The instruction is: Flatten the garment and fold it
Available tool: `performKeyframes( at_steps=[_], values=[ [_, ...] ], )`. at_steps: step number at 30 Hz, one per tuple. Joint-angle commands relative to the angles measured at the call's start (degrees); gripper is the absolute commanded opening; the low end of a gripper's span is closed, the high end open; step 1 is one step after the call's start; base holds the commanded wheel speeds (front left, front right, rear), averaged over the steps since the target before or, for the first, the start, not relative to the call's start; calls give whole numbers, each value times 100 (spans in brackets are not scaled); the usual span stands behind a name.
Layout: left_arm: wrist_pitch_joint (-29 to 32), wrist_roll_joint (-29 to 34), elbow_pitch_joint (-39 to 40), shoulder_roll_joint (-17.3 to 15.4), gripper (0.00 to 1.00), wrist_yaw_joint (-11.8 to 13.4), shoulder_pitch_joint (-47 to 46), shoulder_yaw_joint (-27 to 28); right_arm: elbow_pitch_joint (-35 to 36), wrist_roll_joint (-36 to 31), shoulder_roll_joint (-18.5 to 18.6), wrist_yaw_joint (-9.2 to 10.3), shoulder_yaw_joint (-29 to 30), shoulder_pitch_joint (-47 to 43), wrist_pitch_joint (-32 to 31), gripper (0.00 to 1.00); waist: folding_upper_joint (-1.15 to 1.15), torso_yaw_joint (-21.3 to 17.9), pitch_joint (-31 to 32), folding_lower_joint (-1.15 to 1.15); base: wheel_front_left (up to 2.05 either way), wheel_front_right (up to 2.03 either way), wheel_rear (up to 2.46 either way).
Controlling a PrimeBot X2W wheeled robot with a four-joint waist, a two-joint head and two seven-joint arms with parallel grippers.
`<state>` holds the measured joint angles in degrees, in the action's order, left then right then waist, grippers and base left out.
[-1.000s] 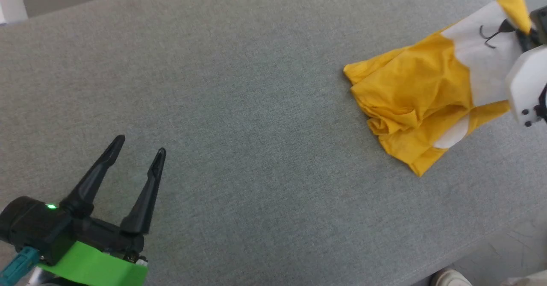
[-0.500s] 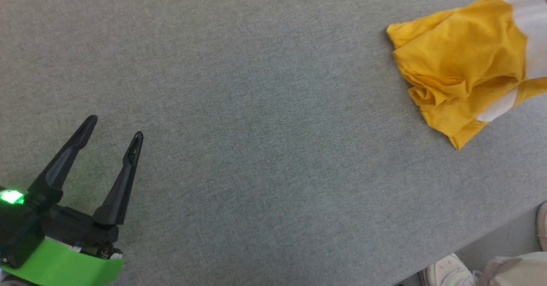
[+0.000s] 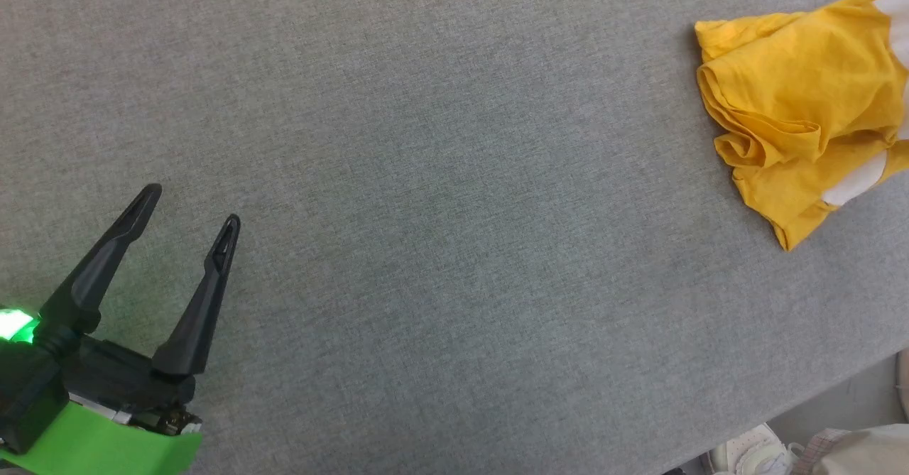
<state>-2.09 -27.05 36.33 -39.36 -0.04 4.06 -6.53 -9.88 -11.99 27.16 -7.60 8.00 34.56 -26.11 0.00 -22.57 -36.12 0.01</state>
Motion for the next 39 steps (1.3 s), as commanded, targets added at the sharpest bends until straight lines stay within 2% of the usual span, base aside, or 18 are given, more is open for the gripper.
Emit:
performKeyframes(
  at_steps=[1, 8, 15, 20, 25, 34, 39],
  values=[
    [-2, 28, 20, -26, 100, -40, -124, -2, -62, -75, -29, 11, 36, 39, 76, 100, 0, 12, 20, -1, 0, 0, 0],
    [-66, 5, -87, 51, 100, -18, -166, -64, -416, -197, -14, 11, 87, 186, 268, 100, 0, 82, 196, -1, 0, 0, 0],
    [-258, -67, -374, 259, 100, 24, -222, -154, -464, -3, -100, 11, 263, 234, 649, 100, 0, 221, 498, -1, 0, 0, 0],
    [-521, -163, -789, 532, 100, 72, -268, -245, -221, 551, -656, 11, 695, 71, 1239, 100, 0, 481, 916, -1, 0, 0, 0],
    [-844, -206, -1317, 843, 100, 168, -254, -308, 311, 951, -1256, 11, 944, -475, 1669, 100, 0, 807, 1365, -1, 0, 0, 0],
    [-1246, 19, -2066, 1375, 100, 343, -150, -241, 1818, 435, -2302, 11, 889, -2027, 2423, 100, 0, 1453, 2122, -1, 0, 0, 0],
    [-1285, 229, -2255, 1672, 100, 387, -102, -109, 2162, 525, -2423, 11, 947, -2631, 2870, 100, 0, 1796, 2416, -1, 0, 0, 0]
  ],
)
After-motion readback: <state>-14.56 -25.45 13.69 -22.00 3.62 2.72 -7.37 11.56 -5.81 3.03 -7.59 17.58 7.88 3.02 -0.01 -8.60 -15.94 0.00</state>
